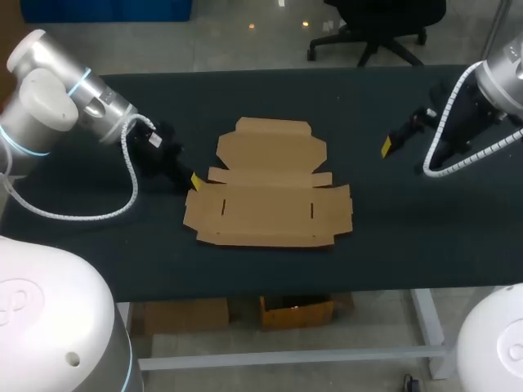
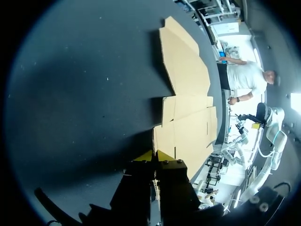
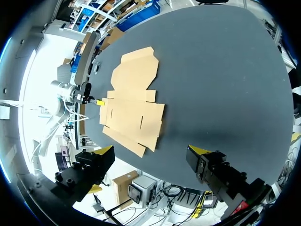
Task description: Assemble the packaging by folding the flat box into shape, placing the metal phone stand inside, and closing the box properly
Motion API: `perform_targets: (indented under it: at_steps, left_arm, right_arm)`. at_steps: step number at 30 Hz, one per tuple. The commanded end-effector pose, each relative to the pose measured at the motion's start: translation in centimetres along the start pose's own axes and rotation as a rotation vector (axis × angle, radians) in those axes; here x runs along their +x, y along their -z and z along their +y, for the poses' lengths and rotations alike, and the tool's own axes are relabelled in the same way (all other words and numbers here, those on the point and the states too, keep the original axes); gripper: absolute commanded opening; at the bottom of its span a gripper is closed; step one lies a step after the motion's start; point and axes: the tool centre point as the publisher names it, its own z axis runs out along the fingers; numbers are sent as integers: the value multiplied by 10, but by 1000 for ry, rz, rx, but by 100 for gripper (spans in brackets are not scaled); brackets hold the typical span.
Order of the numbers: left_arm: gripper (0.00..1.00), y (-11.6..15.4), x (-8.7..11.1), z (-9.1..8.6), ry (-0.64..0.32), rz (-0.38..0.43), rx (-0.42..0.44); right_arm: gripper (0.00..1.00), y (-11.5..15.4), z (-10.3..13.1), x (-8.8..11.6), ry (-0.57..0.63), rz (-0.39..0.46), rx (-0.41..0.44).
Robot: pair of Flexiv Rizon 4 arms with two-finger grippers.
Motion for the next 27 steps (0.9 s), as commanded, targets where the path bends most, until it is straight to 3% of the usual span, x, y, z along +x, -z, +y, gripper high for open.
perform_targets:
  at_steps: [1, 14, 27]
  left_arm:
    - [0, -2, 1, 7, 6, 2, 9]
    - [0, -4, 11, 18, 18, 23, 17]
    - [0, -12, 14, 26, 23, 53, 14]
  right_arm:
    - [100, -2, -2, -2, 4, 12, 3]
    - [100, -25, -8, -7, 0, 37, 0]
    - [100, -29, -11, -6, 14, 35, 1]
